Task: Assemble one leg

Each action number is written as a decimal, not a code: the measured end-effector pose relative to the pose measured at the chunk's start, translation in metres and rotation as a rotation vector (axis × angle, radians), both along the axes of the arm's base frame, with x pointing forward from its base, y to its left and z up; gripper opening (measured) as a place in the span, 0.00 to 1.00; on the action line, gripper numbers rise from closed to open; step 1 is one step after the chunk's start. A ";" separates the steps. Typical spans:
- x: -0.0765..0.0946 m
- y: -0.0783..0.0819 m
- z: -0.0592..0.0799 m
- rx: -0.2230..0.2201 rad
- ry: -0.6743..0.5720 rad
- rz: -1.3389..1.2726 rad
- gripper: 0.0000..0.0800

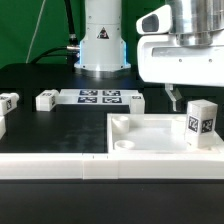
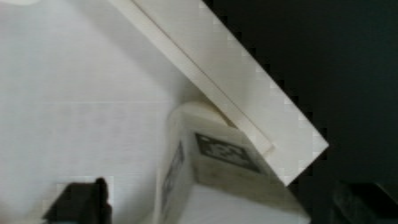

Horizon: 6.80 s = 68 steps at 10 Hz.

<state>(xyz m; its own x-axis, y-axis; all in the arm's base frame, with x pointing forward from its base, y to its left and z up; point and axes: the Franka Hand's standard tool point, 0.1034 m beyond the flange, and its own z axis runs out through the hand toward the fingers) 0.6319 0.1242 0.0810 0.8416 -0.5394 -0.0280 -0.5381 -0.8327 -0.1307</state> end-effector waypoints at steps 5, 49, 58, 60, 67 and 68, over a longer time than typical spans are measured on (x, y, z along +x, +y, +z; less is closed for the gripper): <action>0.008 -0.002 -0.005 -0.038 -0.006 0.573 0.81; 0.008 -0.006 -0.005 -0.075 -0.004 0.660 0.36; 0.008 -0.010 -0.008 -0.039 0.086 -0.413 0.37; 0.008 -0.011 -0.008 -0.010 0.121 -0.684 0.37; 0.007 -0.009 -0.008 -0.002 0.136 -0.764 0.72; 0.007 -0.008 -0.008 -0.004 0.122 -0.649 0.72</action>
Offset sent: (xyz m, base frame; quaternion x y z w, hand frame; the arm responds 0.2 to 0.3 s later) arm 0.0133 -0.0025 -0.0042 -0.0178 -0.0478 -0.2969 0.9536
